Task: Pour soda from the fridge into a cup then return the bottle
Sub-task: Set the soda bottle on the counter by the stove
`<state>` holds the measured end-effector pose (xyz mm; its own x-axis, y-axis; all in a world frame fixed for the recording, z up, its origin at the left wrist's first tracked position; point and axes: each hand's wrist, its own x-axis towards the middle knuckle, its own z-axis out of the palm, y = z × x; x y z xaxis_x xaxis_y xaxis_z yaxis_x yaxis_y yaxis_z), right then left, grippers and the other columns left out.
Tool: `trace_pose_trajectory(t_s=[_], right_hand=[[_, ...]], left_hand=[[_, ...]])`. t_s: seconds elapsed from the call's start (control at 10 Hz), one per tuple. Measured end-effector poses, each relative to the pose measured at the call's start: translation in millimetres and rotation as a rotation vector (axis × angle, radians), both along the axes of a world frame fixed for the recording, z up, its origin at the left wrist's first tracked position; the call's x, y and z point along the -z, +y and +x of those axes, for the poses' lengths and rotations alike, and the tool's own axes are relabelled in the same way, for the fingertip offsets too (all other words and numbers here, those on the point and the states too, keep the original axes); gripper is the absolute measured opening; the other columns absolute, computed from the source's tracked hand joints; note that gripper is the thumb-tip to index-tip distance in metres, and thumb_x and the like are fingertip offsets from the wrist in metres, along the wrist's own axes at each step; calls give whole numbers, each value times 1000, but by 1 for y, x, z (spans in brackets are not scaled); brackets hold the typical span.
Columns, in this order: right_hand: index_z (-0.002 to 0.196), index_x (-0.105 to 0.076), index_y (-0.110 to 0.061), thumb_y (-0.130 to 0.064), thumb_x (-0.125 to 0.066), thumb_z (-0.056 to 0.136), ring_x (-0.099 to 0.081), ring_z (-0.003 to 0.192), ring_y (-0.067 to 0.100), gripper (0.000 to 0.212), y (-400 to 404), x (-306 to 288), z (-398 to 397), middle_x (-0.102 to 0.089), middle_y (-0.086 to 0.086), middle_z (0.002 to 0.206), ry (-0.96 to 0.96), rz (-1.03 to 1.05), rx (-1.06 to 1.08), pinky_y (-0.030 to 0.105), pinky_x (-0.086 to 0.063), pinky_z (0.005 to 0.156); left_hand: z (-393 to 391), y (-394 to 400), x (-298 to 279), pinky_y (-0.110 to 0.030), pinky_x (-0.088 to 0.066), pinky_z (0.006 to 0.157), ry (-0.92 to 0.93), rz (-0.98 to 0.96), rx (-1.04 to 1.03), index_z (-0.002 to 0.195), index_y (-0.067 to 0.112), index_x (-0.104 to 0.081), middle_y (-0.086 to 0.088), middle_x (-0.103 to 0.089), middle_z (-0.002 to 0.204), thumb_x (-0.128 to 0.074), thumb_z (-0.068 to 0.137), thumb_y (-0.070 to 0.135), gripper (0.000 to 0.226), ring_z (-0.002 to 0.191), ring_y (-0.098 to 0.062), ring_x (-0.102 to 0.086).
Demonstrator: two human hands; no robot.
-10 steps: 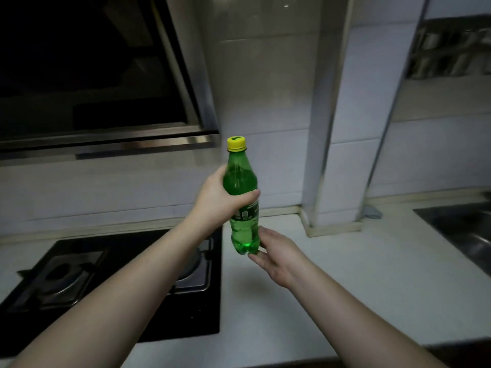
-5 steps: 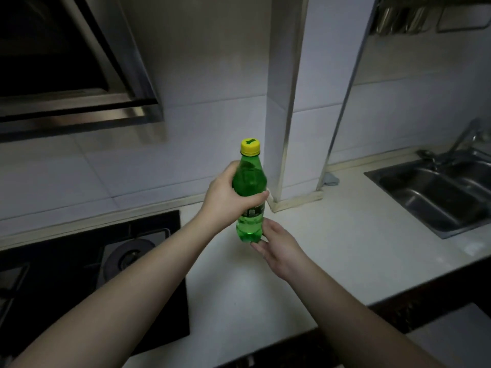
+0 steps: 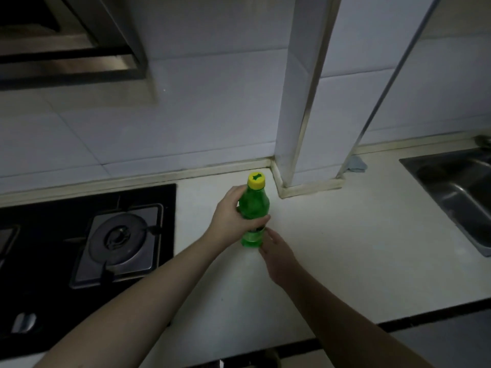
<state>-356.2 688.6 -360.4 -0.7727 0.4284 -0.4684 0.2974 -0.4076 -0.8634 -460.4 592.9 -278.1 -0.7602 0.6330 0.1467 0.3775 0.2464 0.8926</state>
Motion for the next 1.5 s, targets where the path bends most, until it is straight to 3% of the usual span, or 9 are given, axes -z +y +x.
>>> trace_pose_trajectory(t_s=[0.2, 0.5, 0.6, 0.7, 0.8, 1.0, 1.3, 1.4, 1.5], right_hand=[[102, -59, -33, -14, -50, 97, -60, 102, 19, 21, 11, 32, -6, -62, 8, 117, -138, 108, -69, 32, -50, 89], [124, -59, -15, -26, -44, 101, -57, 108, 21, 29, 12, 55, -5, -59, 10, 122, -204, 213, -156, 25, -49, 87], [99, -62, -32, -27, -48, 99, -60, 105, 23, 15, 13, 59, -6, -64, 8, 112, -235, 232, -152, 44, -47, 98], [90, -61, -35, -23, -52, 94, -60, 97, 18, 16, 17, 58, -6, -63, -4, 98, -262, 233, -148, 44, -50, 95], [99, -65, -41, -49, -52, 87, -62, 99, 13, 19, 20, 93, -7, -66, -7, 104, -260, 251, -148, 44, -50, 94], [106, -61, -16, -9, -51, 95, -62, 100, 31, 17, 23, 53, -7, -63, 16, 112, -300, 125, -141, 24, -51, 78], [116, -60, -7, -3, -49, 96, -62, 95, 31, 22, 25, 51, -6, -57, 23, 105, -331, -29, -188, 52, -39, 106], [129, -51, 3, -6, -45, 99, -59, 89, 29, 31, 26, 52, -3, -56, 29, 108, -312, -141, -96, 42, -43, 96], [134, -47, 0, -14, -47, 100, -57, 111, 31, 37, 24, 48, 1, -55, 19, 126, -337, -213, -72, 33, -44, 88]], left_hand=[[-4, 1, 41, -21, -49, 90, -52, -74, -19, 122, 27, -59, 9, -60, 117, -89, 65, 28, 64, 109, -5, -56], [2, -4, 75, -19, -49, 89, -51, -121, -44, 124, 21, -59, 8, -58, 119, -89, 66, 33, 66, 110, -4, -53], [5, -4, 77, -10, -46, 87, -17, -123, -31, 124, 20, -59, 7, -58, 119, -88, 67, 32, 65, 108, 0, -50], [5, -4, 78, -15, -48, 88, -4, -120, -22, 125, 19, -59, 6, -58, 119, -88, 68, 31, 65, 109, -2, -51], [5, -3, 79, -23, -50, 91, 7, -131, -10, 127, 19, -58, 6, -58, 120, -87, 69, 33, 67, 111, -4, -52], [5, -4, 79, -36, -49, 94, 20, -179, 4, 130, 19, -55, 4, -58, 122, -85, 69, 39, 70, 113, -10, -54], [13, -8, 82, -39, -48, 99, -11, -191, -62, 135, 19, -52, 3, -58, 129, -85, 69, 39, 76, 120, -12, -54], [16, -9, 82, -31, -45, 102, -29, -198, -63, 140, 21, -46, 5, -54, 135, -86, 70, 34, 82, 124, -9, -50], [19, -14, 80, -18, -41, 101, -83, -230, -29, 146, 20, -36, 7, -48, 141, -86, 72, 31, 90, 126, -3, -45]])
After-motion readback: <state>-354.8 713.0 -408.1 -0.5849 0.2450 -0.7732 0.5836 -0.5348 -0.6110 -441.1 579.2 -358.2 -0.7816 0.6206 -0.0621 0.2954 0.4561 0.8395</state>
